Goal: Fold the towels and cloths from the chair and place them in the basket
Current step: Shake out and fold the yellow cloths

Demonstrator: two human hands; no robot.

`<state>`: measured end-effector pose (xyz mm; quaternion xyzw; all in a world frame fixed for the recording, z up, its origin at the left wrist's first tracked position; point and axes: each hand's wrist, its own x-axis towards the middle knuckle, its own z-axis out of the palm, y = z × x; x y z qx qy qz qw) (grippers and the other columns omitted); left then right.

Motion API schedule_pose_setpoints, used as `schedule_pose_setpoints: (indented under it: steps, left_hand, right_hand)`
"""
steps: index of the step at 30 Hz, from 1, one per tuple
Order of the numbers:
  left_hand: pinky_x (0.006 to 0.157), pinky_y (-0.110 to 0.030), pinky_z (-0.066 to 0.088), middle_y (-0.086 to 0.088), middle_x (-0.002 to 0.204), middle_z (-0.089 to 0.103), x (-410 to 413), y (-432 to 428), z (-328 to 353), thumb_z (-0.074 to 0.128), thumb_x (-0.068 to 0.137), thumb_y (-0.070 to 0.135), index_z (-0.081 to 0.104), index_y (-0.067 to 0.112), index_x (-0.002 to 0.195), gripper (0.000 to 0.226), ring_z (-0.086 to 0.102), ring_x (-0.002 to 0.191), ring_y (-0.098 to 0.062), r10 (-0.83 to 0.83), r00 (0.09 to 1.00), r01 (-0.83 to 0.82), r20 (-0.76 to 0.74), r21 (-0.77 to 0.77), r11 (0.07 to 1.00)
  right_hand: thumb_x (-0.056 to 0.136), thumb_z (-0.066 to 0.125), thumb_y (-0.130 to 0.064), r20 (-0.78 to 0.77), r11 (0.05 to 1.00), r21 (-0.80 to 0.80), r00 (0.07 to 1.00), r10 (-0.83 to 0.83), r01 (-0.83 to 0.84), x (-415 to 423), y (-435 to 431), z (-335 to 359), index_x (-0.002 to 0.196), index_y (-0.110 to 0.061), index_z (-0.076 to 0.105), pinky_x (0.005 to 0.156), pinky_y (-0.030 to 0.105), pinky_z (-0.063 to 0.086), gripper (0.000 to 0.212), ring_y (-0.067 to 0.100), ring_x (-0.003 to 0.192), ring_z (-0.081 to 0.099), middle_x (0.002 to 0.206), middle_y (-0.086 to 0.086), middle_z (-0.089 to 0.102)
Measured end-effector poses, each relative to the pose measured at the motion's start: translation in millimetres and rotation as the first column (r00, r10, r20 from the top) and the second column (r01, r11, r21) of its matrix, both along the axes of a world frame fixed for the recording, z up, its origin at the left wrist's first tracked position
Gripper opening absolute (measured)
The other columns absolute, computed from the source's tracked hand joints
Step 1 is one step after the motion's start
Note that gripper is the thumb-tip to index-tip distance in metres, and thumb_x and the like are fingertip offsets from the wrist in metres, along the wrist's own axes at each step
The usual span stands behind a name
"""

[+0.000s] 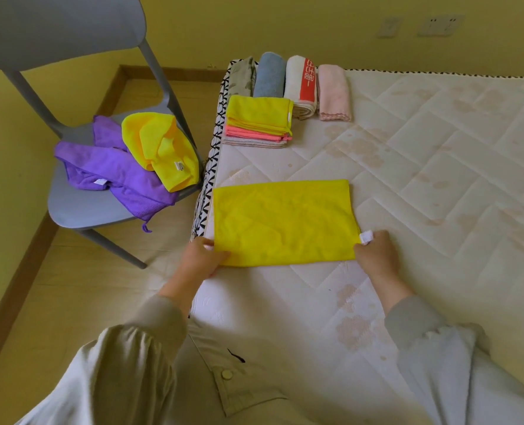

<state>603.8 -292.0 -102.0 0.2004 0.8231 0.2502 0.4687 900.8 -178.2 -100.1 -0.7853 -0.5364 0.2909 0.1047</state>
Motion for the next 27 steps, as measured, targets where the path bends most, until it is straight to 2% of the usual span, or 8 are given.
schedule_pose_setpoints:
  steps: [1,3,5,8,11,14,21,27]
  left_hand:
    - [0.076,-0.037,0.05,-0.016,0.11,0.057,-0.8,-3.3,-2.6,0.07,0.083,0.025,0.046,0.012,0.125,0.049,0.058,0.092,-0.03,-0.135,0.956,0.134,-0.262,-0.02,0.991]
    - [0.096,-0.042,0.04,-0.016,0.135,0.045,5.5,-0.8,-4.1,0.065,0.085,0.027,0.035,0.01,0.141,0.066,0.045,0.12,-0.034,-0.279,0.71,0.355,-0.647,-0.015,0.935]
    - [0.109,-0.045,0.027,-0.014,0.151,0.03,16.8,14.0,-7.6,0.056,0.091,0.029,0.03,0.013,0.147,0.063,0.028,0.137,-0.034,-0.363,0.537,0.538,-0.762,-0.022,0.843]
    - [0.117,-0.047,0.006,-0.005,0.16,0.005,25.0,47.9,-19.2,0.037,0.1,0.032,0.014,0.019,0.152,0.059,0.001,0.147,-0.028,-0.508,0.419,0.662,-0.753,-0.13,0.738]
    - [0.117,-0.047,0.001,-0.001,0.161,0.001,20.4,71.9,-34.6,0.028,0.101,0.036,0.009,0.023,0.153,0.057,-0.005,0.147,-0.026,-0.543,0.42,0.671,-0.727,-0.155,0.725]
    - [0.116,-0.052,0.003,-0.002,0.16,0.006,15.8,75.2,-53.5,0.017,0.094,0.045,0.014,0.025,0.152,0.062,-0.003,0.148,-0.024,-0.495,0.414,0.654,-0.763,-0.129,0.746]
    - [0.115,-0.054,0.007,-0.004,0.159,0.013,14.2,77.9,-69.1,0.024,0.09,0.046,0.021,0.025,0.151,0.065,0.003,0.147,-0.023,-0.425,0.431,0.642,-0.796,-0.061,0.765]
    - [0.117,-0.052,0.004,-0.003,0.16,0.006,11.5,78.5,-70.4,0.02,0.092,0.047,0.013,0.025,0.152,0.065,-0.005,0.147,-0.021,-0.43,0.443,0.636,-0.787,-0.063,0.769]
  right_hand:
    - [0.083,0.059,-0.011,0.117,0.996,0.078,0.992,0.043,-0.053,-3.0,-5.0,-2.1,0.119,-0.005,0.05,0.081,0.038,0.04,0.038,0.036,0.105,0.052,0.114,0.02,0.054]
    - [0.083,0.061,-0.013,0.246,0.93,0.285,0.956,0.161,-0.23,-22.9,-12.2,-1.5,0.135,-0.006,0.041,0.101,0.044,0.03,0.056,0.036,0.126,0.037,0.137,0.018,0.043]
    - [0.085,0.059,-0.012,0.27,0.82,0.368,0.894,0.358,-0.439,-56.5,-11.3,-0.7,0.139,-0.005,0.039,0.11,0.048,0.024,0.057,0.037,0.134,0.031,0.146,0.018,0.036]
    - [0.093,0.047,-0.016,0.297,0.703,0.213,0.73,0.615,-0.679,-104.7,3.2,-7.5,0.148,-0.013,0.025,0.117,0.045,0.01,0.06,0.028,0.146,0.011,0.158,0.01,0.014]
    - [0.099,0.036,-0.027,0.323,0.615,0.071,0.601,0.731,-0.786,-125.9,21.7,-28.3,0.151,-0.024,0.013,0.117,0.045,0.002,0.058,0.023,0.147,0.0,0.16,0.003,0.003]
    - [0.098,0.026,-0.038,0.414,0.533,0.044,0.501,0.76,-0.845,-128.5,25.8,-50.9,0.151,-0.028,0.016,0.116,0.048,0.004,0.055,0.023,0.147,0.004,0.16,0.002,0.008]
    - [0.092,0.022,-0.042,0.452,0.57,0.055,0.529,0.718,-0.82,-127.9,30.6,-64.4,0.15,-0.024,0.022,0.116,0.049,0.01,0.061,0.02,0.147,0.012,0.159,0.001,0.016]
    - [0.09,0.005,-0.047,0.494,0.738,0.004,0.643,0.585,-0.675,-90.7,69.0,-61.1,0.152,-0.02,0.01,0.116,0.047,0.001,0.068,0.017,0.147,0.0,0.16,0.0,0.003]
